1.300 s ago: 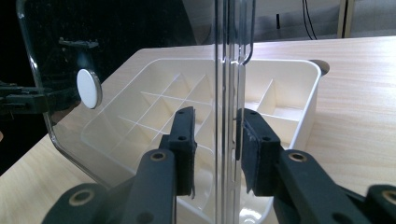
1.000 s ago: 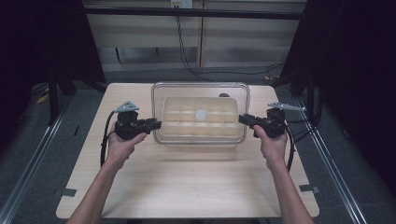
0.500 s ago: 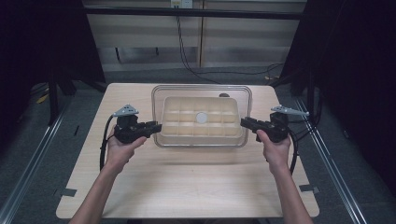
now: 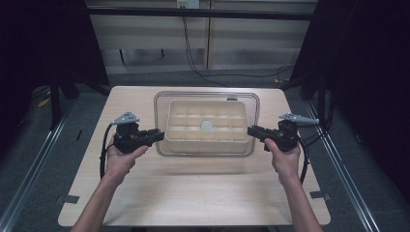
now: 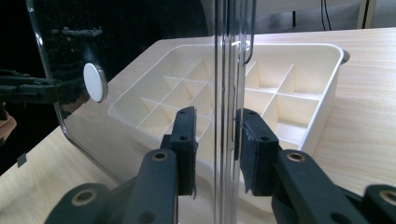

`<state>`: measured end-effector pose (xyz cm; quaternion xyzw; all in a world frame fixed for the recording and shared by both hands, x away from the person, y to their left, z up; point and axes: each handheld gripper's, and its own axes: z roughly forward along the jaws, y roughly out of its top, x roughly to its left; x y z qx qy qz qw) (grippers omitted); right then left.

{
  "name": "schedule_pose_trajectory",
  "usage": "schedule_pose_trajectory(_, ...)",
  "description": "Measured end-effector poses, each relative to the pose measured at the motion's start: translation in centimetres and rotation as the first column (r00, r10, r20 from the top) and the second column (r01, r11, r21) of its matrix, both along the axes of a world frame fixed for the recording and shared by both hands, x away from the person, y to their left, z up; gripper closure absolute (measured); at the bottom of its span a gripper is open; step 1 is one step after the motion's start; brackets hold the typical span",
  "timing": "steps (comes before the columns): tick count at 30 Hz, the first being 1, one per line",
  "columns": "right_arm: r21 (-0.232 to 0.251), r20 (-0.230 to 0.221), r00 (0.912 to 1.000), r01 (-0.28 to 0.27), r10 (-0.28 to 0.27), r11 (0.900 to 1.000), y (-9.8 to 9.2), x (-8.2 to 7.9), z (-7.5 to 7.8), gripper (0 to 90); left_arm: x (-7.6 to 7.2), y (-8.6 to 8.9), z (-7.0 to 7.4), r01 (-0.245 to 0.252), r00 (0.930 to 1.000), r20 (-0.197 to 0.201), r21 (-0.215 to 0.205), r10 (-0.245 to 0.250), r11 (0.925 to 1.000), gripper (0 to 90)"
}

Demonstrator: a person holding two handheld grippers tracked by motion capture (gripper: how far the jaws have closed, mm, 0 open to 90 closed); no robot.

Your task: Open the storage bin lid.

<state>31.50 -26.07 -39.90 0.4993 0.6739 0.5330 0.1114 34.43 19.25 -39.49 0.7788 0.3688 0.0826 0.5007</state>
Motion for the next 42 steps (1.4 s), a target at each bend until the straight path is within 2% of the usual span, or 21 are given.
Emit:
schedule_pose_trajectory(6,-0.025,0.003,1.0000,0.006,-0.006,1.000,0.4,-0.5,0.0,67.7,-0.9,-0.2,-0.3,0.000,1.0000,0.003,0.030,0.000,0.9995,71.1)
schedule_pose_trajectory(7,-0.028,-0.001,0.9999,0.013,-0.013,1.000,0.4,-0.6,-0.1,67.4,-1.1,-0.2,-0.5,-0.002,1.0000,0.007,0.022,0.002,0.9998,70.9)
schedule_pose_trajectory(12,-0.033,-0.007,1.0000,0.002,-0.002,0.999,0.3,-1.1,-0.4,67.6,-1.6,-0.2,-0.8,0.003,1.0000,-0.002,0.035,-0.003,0.9994,71.2)
schedule_pose_trajectory(15,-0.041,-0.007,1.0000,-0.003,0.002,0.999,0.3,-1.5,-0.3,67.6,-1.9,-0.1,-0.8,0.022,0.9997,-0.011,0.039,-0.021,0.9990,71.4)
schedule_pose_trajectory(19,-0.015,0.000,1.0000,0.010,-0.010,1.000,0.1,-2.2,-0.1,68.1,-2.1,-0.3,-0.8,0.034,0.9994,-0.014,0.045,-0.033,0.9984,71.7)
schedule_pose_trajectory(24,-0.033,-0.009,0.9999,0.006,-0.006,0.999,-0.1,-2.8,-0.4,68.0,-2.5,-0.4,-0.7,0.041,0.9991,-0.016,0.046,-0.040,0.9981,71.7)
schedule_pose_trajectory(33,-0.030,-0.022,0.9998,-0.004,0.003,1.000,-0.2,-4.1,-0.7,68.0,-3.7,-0.3,-0.9,0.059,0.9981,-0.020,0.063,-0.058,0.9963,72.3)
schedule_pose_trajectory(37,-0.040,-0.023,0.9996,-0.020,0.019,0.999,-0.2,-4.6,-0.6,68.3,-4.2,-0.2,-1.2,0.066,0.9975,-0.029,0.059,-0.065,0.9961,72.5)
schedule_pose_trajectory(39,-0.040,-0.026,0.9995,-0.020,0.019,0.999,-0.3,-4.8,-0.6,68.4,-4.3,-0.2,-1.4,0.072,0.9964,-0.048,0.032,-0.070,0.9969,72.9)
schedule_pose_trajectory(42,-0.042,-0.029,0.9994,-0.021,0.020,0.999,-0.5,-5.0,-0.5,68.8,-4.8,-0.3,-1.6,0.066,0.9972,-0.039,0.021,-0.065,0.9976,73.0)
